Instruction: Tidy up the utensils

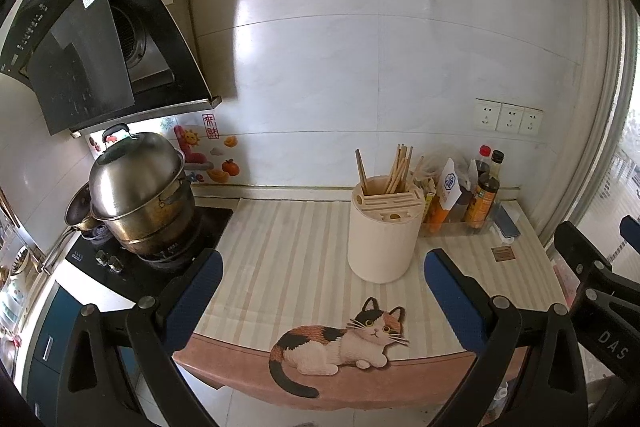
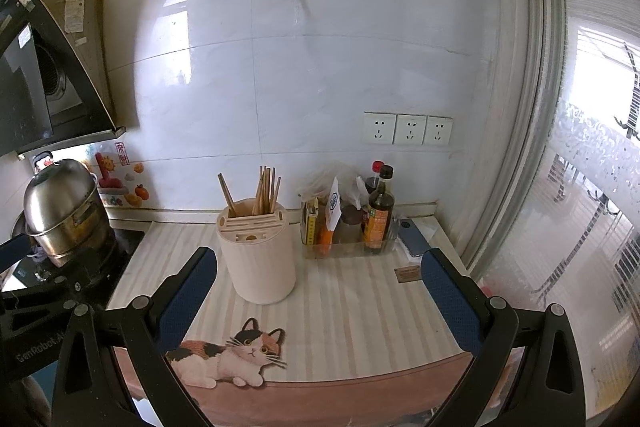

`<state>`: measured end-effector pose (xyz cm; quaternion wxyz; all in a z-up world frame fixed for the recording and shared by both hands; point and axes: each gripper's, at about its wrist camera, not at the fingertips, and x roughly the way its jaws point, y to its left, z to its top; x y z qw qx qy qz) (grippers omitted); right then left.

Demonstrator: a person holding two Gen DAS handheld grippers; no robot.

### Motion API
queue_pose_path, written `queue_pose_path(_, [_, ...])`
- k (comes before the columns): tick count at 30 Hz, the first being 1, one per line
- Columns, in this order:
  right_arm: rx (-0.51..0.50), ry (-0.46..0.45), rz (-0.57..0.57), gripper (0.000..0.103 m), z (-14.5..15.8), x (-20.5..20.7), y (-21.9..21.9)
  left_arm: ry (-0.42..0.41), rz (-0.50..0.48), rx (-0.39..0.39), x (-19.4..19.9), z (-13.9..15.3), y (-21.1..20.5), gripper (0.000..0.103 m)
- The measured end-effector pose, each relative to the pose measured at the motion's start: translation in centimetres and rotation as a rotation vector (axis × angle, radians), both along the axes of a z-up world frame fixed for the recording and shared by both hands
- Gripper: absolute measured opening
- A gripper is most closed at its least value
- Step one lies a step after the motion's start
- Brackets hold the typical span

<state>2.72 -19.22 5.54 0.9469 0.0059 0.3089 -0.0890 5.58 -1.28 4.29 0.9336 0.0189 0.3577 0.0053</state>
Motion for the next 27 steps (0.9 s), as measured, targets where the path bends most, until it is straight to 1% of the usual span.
queue_pose_path(27, [-0.012,-0.001,0.001,0.103,0.05,-0.25,-0.36,-0.001,0.012,-0.003,0.04,0.17,0.06,0.103])
